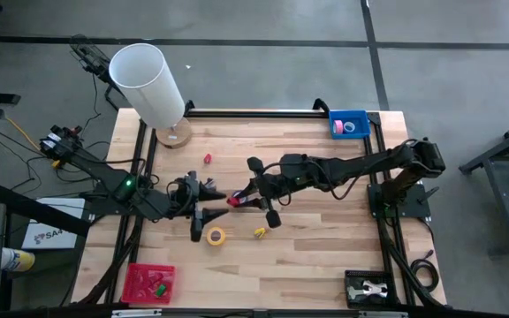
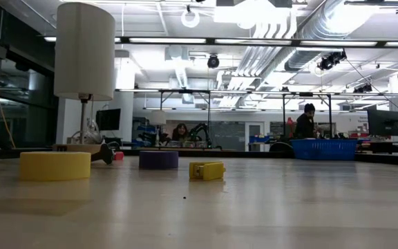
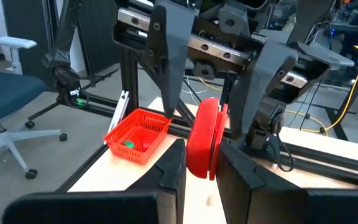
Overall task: Pick and place Stapler, Stapler remover, tape
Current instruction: Put the bottom red stapler into the red bin
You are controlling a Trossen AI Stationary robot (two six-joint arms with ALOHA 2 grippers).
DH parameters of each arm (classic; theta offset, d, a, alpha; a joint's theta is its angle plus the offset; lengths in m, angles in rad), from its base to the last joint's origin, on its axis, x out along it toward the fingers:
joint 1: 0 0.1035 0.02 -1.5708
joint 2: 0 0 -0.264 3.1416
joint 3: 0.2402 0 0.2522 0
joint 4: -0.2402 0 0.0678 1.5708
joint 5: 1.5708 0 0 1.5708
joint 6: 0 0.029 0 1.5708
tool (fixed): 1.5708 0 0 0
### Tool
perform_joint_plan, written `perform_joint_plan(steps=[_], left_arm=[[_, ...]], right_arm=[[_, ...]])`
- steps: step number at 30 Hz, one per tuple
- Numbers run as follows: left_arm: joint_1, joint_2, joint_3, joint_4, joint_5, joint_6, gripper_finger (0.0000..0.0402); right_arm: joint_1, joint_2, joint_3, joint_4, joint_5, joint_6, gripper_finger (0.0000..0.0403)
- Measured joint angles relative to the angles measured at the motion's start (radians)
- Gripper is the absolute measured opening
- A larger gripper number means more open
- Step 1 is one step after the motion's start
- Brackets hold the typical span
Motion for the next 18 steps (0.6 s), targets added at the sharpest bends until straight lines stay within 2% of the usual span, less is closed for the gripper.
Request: perform_joint_plan(steps=[14,18], left_arm=[[0.000,0.000,0.000,0.013,-0.047,0.026,0.0207],[0.000,0.000,0.000,0.062,-0.050,0.079,0.0207]], right_arm=[[0.000,0.001,0.000,0.011,0.036,0.005,0.0057],[0.000,0.001,0.000,0.010,0.034,0.018,0.0057]])
